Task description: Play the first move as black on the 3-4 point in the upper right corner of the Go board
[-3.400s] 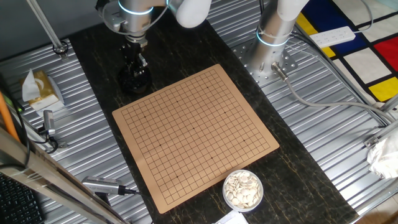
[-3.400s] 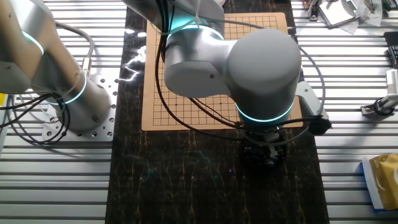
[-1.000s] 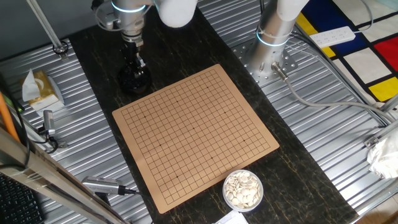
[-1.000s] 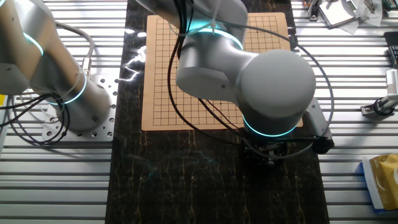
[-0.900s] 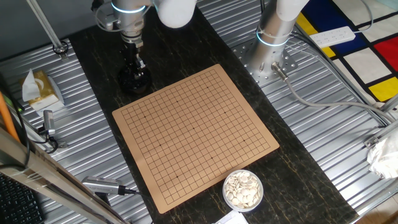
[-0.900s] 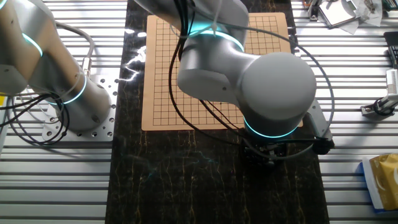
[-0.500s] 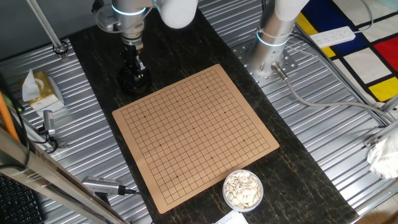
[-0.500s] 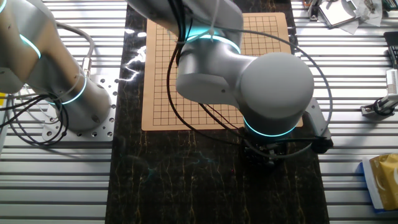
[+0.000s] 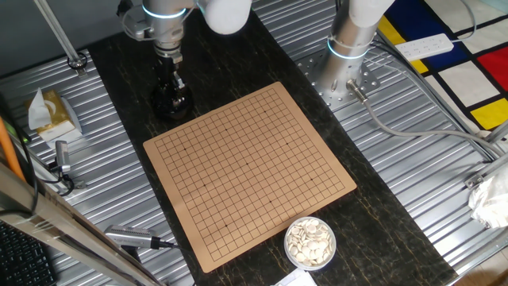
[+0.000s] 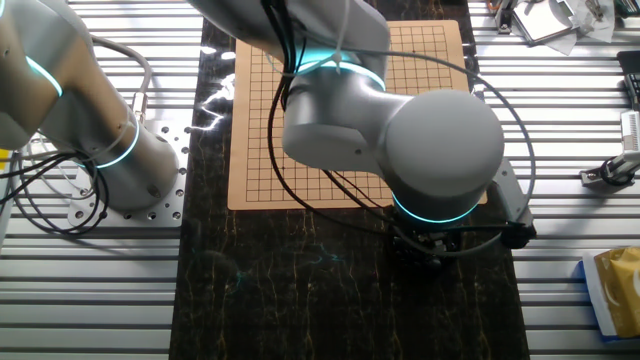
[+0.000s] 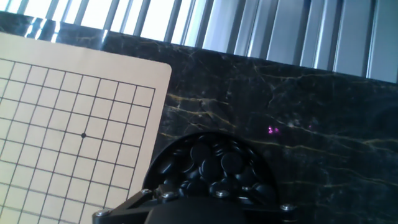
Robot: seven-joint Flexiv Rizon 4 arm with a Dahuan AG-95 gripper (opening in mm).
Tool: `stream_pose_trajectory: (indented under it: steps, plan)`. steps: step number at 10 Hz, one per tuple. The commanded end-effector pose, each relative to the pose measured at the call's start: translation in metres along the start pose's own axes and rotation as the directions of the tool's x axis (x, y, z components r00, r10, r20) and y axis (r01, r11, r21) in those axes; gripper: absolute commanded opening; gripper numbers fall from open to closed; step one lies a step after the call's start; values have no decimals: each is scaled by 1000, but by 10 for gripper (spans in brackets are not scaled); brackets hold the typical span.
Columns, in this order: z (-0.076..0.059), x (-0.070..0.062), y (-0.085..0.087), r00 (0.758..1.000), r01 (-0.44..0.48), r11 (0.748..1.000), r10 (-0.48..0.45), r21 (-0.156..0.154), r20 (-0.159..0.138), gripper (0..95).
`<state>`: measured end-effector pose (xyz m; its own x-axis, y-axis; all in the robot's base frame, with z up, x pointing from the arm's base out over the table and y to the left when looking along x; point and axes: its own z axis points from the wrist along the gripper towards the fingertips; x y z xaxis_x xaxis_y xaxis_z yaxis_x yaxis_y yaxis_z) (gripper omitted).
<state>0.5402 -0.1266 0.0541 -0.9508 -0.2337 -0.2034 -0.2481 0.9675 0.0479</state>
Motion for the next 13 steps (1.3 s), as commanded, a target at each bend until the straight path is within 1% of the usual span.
stream_pose_trajectory:
  steps: [1, 5, 6, 7, 10, 11, 13]
  plan:
    - [-1, 1, 0, 1000, 0, 1000, 0, -2, 0, 190]
    - [2, 0, 2, 1000, -1, 1000, 1, -1, 4, 190]
    - [3, -1, 3, 1000, -1, 1000, 1, 2, 6, 190]
    - [5, -2, 4, 1000, -2, 1000, 2, 12, 2, 190]
    - [10, -3, 6, 1000, 1, 1000, -1, 21, 0, 190]
    - [10, -2, 6, 1000, 6, 1000, -6, 28, -3, 190]
    - [12, 1, 5, 1000, 15, 1000, -15, 28, -4, 190]
